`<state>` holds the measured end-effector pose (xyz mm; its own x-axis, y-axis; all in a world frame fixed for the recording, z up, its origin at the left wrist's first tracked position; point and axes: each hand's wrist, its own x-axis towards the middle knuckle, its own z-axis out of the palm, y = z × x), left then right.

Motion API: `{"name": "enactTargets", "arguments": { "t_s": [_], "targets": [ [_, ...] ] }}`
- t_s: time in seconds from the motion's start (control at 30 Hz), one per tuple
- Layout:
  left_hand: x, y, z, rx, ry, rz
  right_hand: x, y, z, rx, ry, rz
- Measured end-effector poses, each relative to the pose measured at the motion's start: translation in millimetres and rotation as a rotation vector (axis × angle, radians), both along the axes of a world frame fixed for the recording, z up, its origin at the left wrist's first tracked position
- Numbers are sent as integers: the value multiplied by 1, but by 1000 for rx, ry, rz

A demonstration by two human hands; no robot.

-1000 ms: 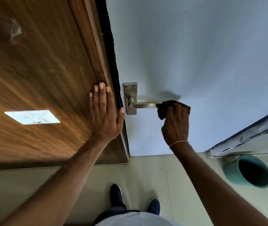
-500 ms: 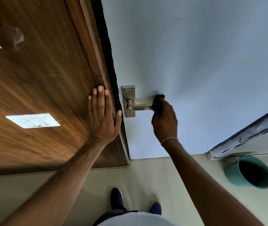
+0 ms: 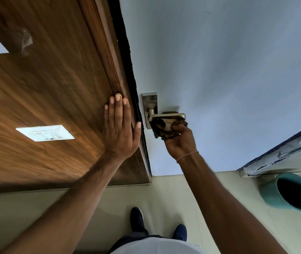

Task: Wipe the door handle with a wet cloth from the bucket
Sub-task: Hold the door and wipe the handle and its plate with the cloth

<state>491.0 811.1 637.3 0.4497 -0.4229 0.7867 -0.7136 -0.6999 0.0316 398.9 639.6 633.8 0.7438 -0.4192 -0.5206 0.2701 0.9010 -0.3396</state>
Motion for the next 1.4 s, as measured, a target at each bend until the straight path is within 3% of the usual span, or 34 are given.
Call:
{"name": "enactTargets", "arguments": {
  "t_s": [0.1, 0.3, 0.5, 0.67, 1.03, 1.2, 1.4],
  "targets": [
    [1, 0, 0, 5, -8, 1, -8, -17, -1, 51, -52, -58],
    [2, 1, -1, 10, -12, -7, 22, 35, 8, 64, -101, 149],
    [6, 3, -2, 27, -33, -17, 13, 3, -16, 172, -189, -2],
    [8, 5, -4, 42, -28, -30, 45, 40, -23, 177, -276, 100],
    [10, 9, -4, 60, -25, -50, 39, 33, -24, 281, -320, 119],
    [9, 11, -2, 70, -26, -48, 41, 41, -17, 250, -293, 151],
    [6, 4, -4, 31, -40, -27, 16, -14, -14, 128, -237, 50]
  ]
}}
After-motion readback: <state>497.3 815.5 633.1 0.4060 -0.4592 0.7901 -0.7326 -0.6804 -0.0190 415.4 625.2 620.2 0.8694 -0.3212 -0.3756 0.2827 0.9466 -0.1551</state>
